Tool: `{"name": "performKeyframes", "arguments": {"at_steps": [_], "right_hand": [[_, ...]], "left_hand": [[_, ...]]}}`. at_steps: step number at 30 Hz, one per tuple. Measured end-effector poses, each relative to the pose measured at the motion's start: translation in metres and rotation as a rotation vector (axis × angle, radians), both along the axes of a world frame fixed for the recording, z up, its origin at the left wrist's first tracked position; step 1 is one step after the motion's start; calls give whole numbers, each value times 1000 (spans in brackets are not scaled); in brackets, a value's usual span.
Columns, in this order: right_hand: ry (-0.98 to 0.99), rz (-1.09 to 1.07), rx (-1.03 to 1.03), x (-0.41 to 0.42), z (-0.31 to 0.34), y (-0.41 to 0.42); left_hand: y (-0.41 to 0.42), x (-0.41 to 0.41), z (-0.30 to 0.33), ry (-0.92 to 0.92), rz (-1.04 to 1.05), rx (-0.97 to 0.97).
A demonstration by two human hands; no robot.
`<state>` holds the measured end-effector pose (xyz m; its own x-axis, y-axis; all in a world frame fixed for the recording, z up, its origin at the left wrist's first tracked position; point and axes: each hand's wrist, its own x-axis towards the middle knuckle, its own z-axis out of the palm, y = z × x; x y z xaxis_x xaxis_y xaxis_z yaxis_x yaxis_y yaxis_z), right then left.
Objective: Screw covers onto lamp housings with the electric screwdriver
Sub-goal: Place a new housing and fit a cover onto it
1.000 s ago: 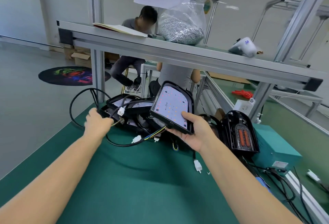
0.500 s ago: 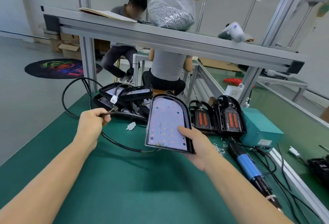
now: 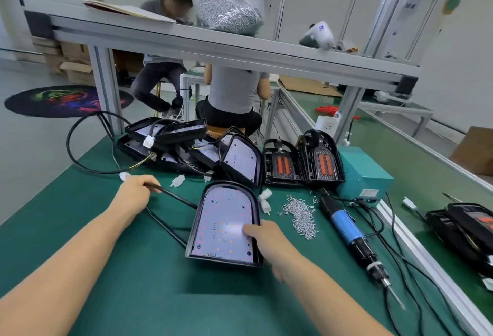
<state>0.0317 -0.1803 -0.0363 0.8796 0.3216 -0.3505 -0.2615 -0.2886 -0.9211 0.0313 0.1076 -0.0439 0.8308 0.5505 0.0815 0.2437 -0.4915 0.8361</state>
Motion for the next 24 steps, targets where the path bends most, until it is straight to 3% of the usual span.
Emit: {"name": "performKeyframes", "arguments": {"at_steps": [2, 4, 7, 10, 13, 15, 17, 20, 24], "right_hand": [[7, 20, -30, -3, -4, -1], [11, 23, -30, -3, -8, -1], [5, 10, 15, -6, -13, -4], [-56, -25, 34, -8, -13, -8], [-164, -74, -29, -5, -9, -9], [-225, -75, -97, -4, -8, -10], [-268, -52, -172, -5, -9, -14], [-325, 7, -261, -5, -9, -18], [-347, 88, -352, 3, -7, -12]], "left_hand": [[-5, 1, 2, 153, 61, 121], [-11, -5, 15, 297, 98, 389], [-28, -15, 39, 173, 5, 657], [-61, -33, 50, 58, -254, 890], [-91, -48, 39, 104, -529, 668], [-97, -54, 28, 184, -561, 608], [-93, -58, 21, 247, -492, 605], [-91, -63, 21, 253, -299, 258], [-106, -50, 17, 224, -161, 108]]}}
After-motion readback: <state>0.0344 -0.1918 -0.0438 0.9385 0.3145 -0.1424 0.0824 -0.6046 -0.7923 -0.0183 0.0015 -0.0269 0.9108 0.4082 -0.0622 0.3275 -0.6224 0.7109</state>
